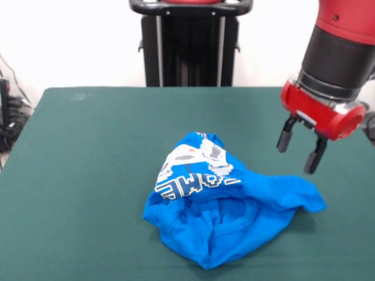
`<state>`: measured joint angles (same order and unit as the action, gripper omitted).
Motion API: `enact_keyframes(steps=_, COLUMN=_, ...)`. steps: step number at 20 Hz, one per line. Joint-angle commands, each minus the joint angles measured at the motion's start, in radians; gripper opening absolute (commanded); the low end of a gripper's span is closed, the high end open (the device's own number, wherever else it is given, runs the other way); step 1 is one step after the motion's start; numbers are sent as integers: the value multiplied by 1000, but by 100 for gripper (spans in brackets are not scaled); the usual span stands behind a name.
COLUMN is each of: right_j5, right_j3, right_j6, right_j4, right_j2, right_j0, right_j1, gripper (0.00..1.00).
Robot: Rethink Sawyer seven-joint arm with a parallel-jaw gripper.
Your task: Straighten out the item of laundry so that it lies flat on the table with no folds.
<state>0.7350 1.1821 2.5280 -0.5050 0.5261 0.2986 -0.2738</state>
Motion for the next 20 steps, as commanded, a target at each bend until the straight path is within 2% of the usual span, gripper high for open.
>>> enact_keyframes(steps=1, right_j5=-2, right_j3=-58, right_j6=266, right_j4=1, right_j2=-3, right_j0=-50, right_j1=152, gripper=100)
enact_keyframes(steps=7, right_j5=-92, right_j3=-82, right_j6=261, right_j4=10, right_j2=15, right_j0=-62, right_j1=217, gripper=100)
enact_keyframes(steps=13, right_j5=-123, right_j3=-86, right_j6=255, right_j4=8, right_j2=32, right_j0=-61, right_j1=248, gripper=100)
enact_keyframes(steps=20, right_j5=-199, right_j3=-95, right_j6=209, right_j4=-11, right_j2=-15, right_j0=-85, right_j1=281, gripper=100)
